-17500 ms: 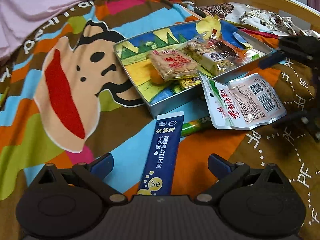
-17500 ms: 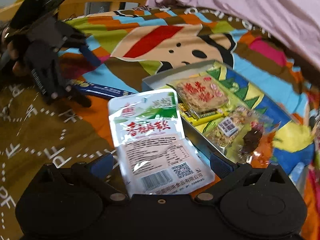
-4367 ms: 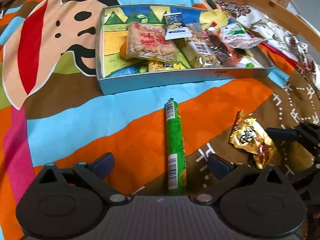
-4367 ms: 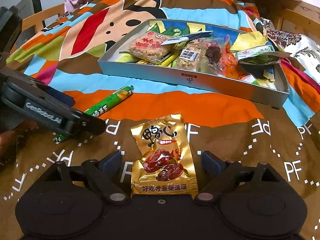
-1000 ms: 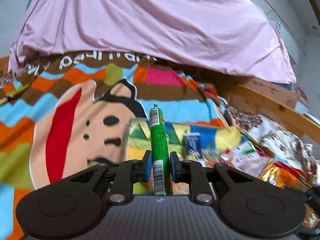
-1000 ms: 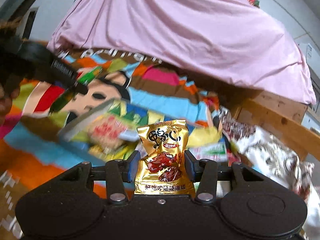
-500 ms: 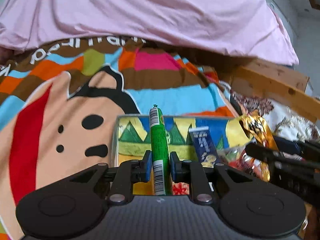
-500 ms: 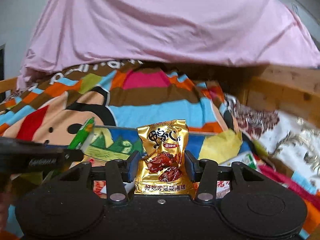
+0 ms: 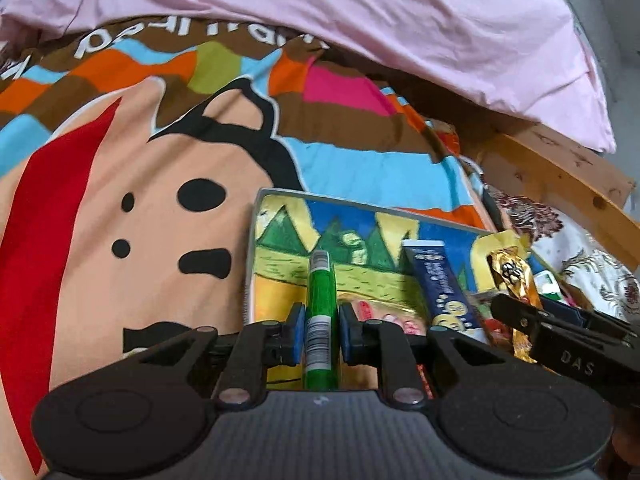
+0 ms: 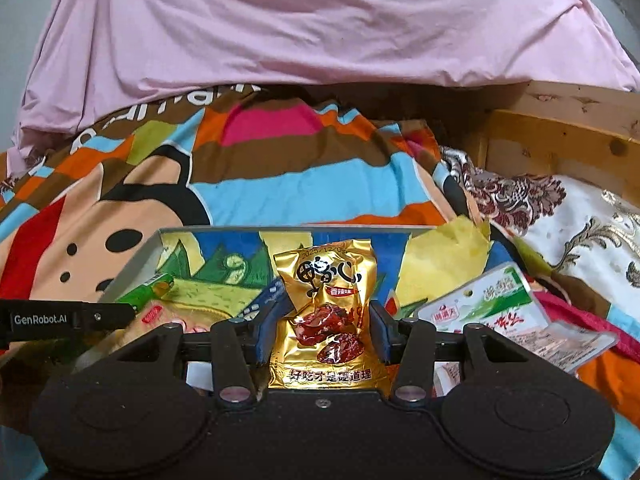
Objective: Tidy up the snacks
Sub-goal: 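Carry the green stick with the left tool while the right tool carries the gold pack to the tray, then release the green stick and gold pack into the tray with both tools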
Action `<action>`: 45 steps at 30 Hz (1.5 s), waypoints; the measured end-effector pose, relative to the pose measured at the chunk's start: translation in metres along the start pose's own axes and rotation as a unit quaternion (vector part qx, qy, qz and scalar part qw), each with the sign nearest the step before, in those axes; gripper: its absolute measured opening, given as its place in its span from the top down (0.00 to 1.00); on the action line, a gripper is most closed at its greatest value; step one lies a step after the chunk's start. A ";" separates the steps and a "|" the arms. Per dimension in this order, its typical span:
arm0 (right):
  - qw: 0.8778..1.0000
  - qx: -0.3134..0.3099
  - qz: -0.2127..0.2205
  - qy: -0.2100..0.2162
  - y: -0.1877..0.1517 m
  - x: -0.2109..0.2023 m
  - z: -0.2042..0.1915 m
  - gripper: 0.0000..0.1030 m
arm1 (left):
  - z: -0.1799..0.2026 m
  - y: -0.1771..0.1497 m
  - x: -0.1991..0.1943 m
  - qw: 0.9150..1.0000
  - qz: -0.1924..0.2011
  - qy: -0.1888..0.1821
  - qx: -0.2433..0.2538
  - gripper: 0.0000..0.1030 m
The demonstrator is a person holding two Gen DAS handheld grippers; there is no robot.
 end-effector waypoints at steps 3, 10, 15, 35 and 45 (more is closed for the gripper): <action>1.000 0.001 -0.001 0.002 -0.002 0.002 0.001 0.48 | -0.005 -0.004 0.006 1.000 -0.010 0.006 -0.008 0.81; 1.000 -0.003 -0.002 0.004 -0.005 0.004 0.000 0.44 | -0.005 -0.002 0.003 1.000 -0.005 0.001 -0.009 0.81; 1.000 -0.002 0.005 0.006 -0.003 -0.001 -0.001 0.36 | 0.000 0.002 -0.004 1.000 0.011 0.000 0.000 0.71; 0.997 0.023 0.071 0.028 0.031 -0.084 0.014 0.07 | 0.027 0.022 -0.077 0.996 0.079 0.041 0.019 0.15; 0.995 0.027 0.090 0.035 0.032 -0.130 0.024 0.01 | 0.042 0.025 -0.124 0.992 0.114 0.056 0.021 0.01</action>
Point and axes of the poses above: each gripper's, at about its wrist camera, not at the fingertips, and x roughly the way its jaws point, z to its right, y to its top, the point moved 9 cm from there along x, roughly the way its jaws point, and after that the axes turned 10 degrees about -z, right-handed, at the moved point
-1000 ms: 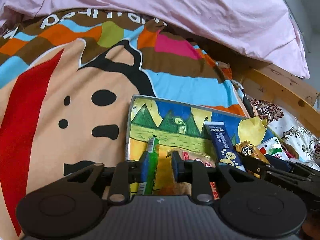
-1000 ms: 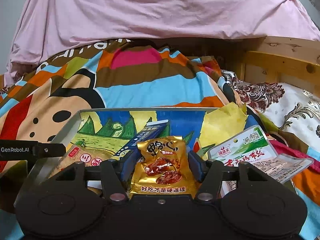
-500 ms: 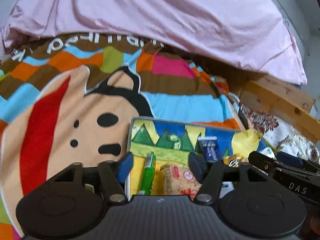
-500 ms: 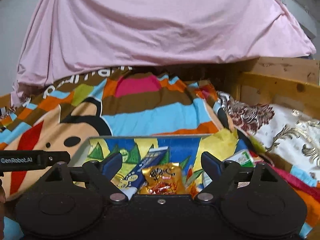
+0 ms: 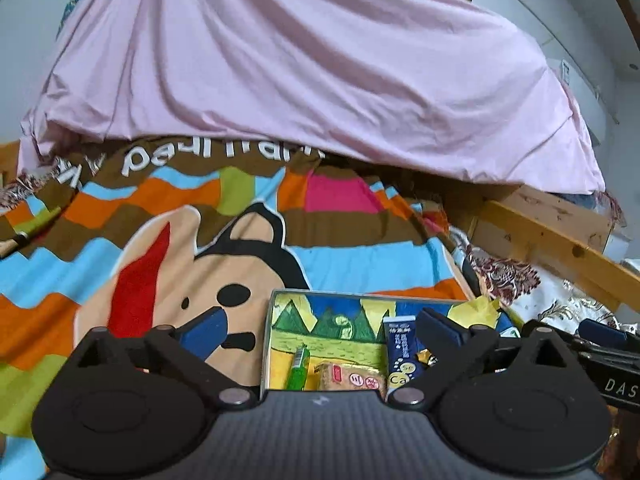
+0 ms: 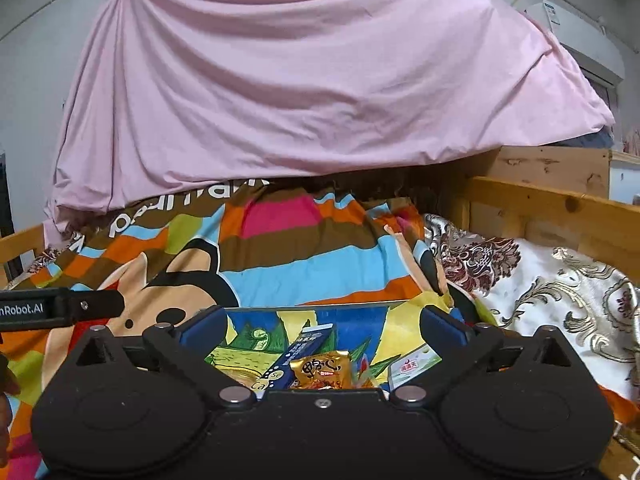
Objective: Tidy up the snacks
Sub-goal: 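Release the green stick and gold pack into the tray with both tools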
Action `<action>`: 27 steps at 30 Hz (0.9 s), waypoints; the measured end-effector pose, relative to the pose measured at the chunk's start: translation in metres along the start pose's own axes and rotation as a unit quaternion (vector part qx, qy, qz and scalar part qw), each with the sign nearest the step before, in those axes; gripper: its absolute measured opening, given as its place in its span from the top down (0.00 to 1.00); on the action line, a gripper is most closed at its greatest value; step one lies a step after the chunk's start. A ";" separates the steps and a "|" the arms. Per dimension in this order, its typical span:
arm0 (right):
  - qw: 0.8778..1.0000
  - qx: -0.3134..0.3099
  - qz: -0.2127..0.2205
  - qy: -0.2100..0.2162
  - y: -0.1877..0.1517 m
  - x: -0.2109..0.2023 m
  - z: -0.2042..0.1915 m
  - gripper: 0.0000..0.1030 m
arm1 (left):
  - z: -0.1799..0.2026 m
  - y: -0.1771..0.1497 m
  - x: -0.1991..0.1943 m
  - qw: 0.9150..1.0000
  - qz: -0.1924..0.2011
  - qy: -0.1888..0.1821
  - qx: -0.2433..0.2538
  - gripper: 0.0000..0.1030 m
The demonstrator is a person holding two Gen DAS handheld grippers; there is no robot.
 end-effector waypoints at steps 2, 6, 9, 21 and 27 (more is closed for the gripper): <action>1.000 0.004 0.003 0.003 0.001 -0.007 0.001 0.01 | 0.002 0.002 -0.008 1.000 0.005 0.003 0.002 0.01; 1.000 0.006 0.010 0.006 0.002 -0.023 0.001 0.01 | 0.009 0.001 -0.025 1.000 0.019 0.007 0.010 0.00; 1.000 0.004 0.018 0.004 0.003 -0.035 0.002 0.01 | 0.013 -0.002 -0.037 0.999 0.029 0.013 0.018 0.00; 0.999 0.012 0.030 0.006 0.002 -0.070 0.004 0.01 | 0.022 -0.019 -0.080 0.999 0.036 0.019 0.009 0.00; 0.999 0.003 0.031 0.006 -0.002 -0.087 0.001 0.01 | 0.020 -0.024 -0.099 0.999 0.039 0.024 -0.002 0.00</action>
Point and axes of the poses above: each gripper's, at about its wrist camera, not at the fingertips, and x roughly the way its jaws point, z to its right, y to its top, the point moved 9 cm from there along x, roughly the way its jaws point, and after that the axes turned 10 degrees about -z, right-handed, at the moved point
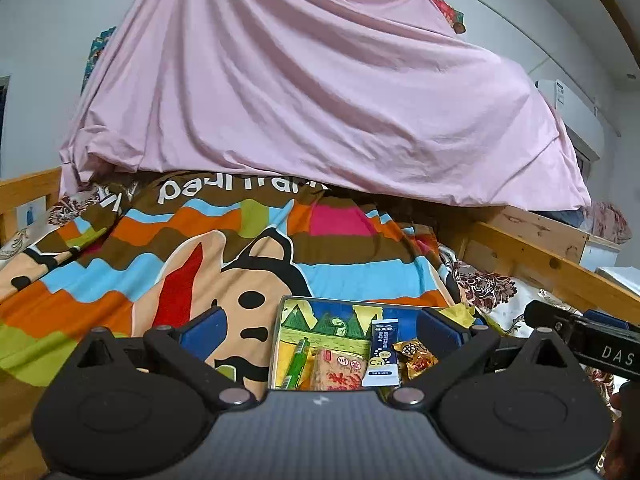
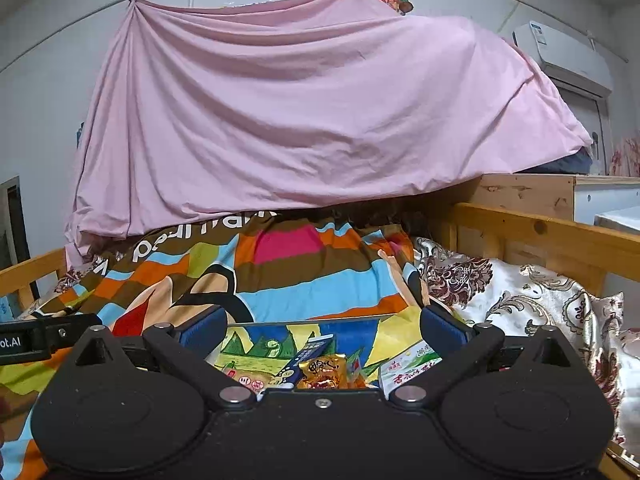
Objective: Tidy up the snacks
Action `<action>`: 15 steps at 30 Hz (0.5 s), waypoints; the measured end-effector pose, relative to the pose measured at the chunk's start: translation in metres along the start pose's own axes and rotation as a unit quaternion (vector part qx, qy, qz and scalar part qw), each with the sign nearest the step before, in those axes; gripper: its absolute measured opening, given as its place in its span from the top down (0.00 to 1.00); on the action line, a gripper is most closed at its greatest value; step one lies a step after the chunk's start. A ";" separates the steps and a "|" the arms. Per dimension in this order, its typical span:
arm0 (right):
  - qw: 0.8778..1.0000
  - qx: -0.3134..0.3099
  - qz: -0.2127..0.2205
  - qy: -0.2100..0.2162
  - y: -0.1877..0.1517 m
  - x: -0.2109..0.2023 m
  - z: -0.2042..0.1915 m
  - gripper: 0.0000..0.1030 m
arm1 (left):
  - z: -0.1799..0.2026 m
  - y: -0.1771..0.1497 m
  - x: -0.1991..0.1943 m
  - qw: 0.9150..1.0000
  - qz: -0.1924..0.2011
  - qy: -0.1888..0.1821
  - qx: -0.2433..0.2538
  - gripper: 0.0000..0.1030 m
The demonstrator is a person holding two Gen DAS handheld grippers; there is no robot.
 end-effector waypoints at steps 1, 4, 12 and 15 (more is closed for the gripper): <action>1.000 0.000 -0.001 0.001 -0.001 -0.003 0.000 0.01 | 0.000 -0.001 -0.003 1.000 0.001 0.003 0.000 0.00; 1.000 -0.001 -0.004 0.002 -0.005 -0.013 0.001 0.01 | -0.001 -0.004 -0.013 1.000 0.006 0.010 0.003 0.00; 1.000 -0.003 -0.017 0.003 -0.023 -0.039 0.007 0.01 | 0.004 -0.014 -0.036 1.000 0.006 0.011 0.005 0.00; 1.000 -0.005 -0.019 0.005 -0.028 -0.047 0.006 0.01 | 0.008 -0.021 -0.043 1.000 0.005 0.009 0.013 0.00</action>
Point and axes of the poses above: each gripper's, at about its wrist camera, not at the fingertips, and x roughly the way its jaws point, z to its right, y to its top, the point moved 9 cm from there along x, roughly the way its jaws point, and after that the axes turned 10 degrees about -z, right-handed, at the moved point
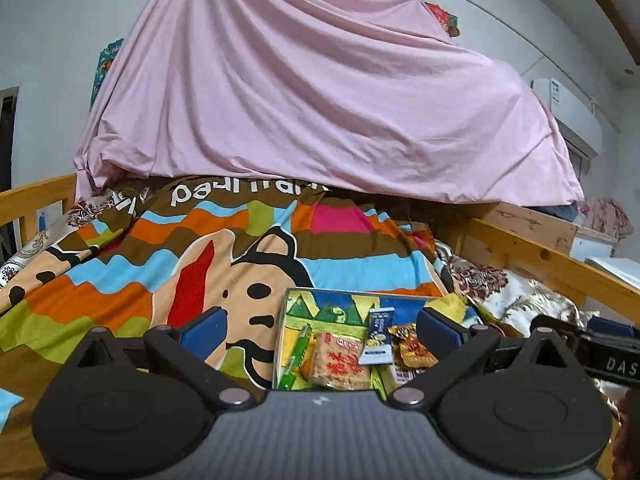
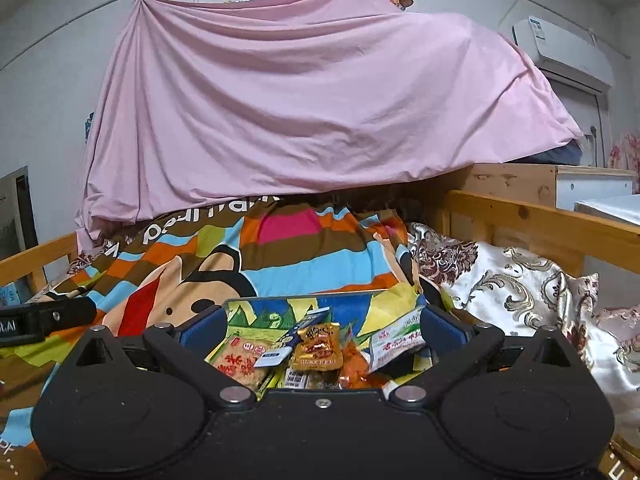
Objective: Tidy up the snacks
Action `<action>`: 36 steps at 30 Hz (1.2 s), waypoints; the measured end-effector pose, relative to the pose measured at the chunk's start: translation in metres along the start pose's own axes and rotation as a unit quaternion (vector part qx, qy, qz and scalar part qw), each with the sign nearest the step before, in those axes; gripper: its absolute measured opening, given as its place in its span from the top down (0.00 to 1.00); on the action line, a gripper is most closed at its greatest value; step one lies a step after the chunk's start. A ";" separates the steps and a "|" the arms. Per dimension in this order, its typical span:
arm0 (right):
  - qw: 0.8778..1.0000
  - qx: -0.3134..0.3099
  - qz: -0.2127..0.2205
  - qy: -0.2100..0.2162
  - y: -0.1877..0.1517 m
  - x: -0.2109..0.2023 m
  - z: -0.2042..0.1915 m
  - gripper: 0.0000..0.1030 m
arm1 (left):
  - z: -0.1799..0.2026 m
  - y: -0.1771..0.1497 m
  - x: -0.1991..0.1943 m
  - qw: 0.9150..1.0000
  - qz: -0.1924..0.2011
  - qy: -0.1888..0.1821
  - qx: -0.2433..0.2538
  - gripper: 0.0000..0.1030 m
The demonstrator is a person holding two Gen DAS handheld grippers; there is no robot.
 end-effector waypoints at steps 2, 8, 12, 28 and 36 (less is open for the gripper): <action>1.000 -0.006 -0.002 0.002 -0.004 -0.005 -0.001 0.01 | 0.002 -0.005 -0.006 1.000 0.004 0.008 0.007 0.00; 1.000 -0.019 -0.018 -0.001 -0.025 -0.021 0.003 0.01 | 0.000 -0.022 -0.023 0.999 0.009 0.035 -0.017 0.00; 0.999 -0.022 -0.030 -0.005 -0.038 -0.030 0.006 0.01 | -0.002 -0.033 -0.028 0.999 -0.003 0.036 -0.023 0.00; 0.998 -0.042 -0.054 -0.013 -0.070 -0.064 0.008 0.01 | 0.015 -0.084 -0.043 0.998 -0.051 0.042 0.019 0.00; 0.997 -0.030 -0.068 -0.035 -0.082 -0.069 0.017 0.01 | 0.020 -0.095 -0.051 0.997 -0.057 0.044 0.019 0.00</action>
Point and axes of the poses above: each gripper's, at about its wrist camera, not at the fingertips, and x roughly the way its jaws point, z to its right, y to its top, the point moved 9 cm from there along x, roughly the way its jaws point, and after that the axes turned 10 degrees about -z, right-handed, at the moved point
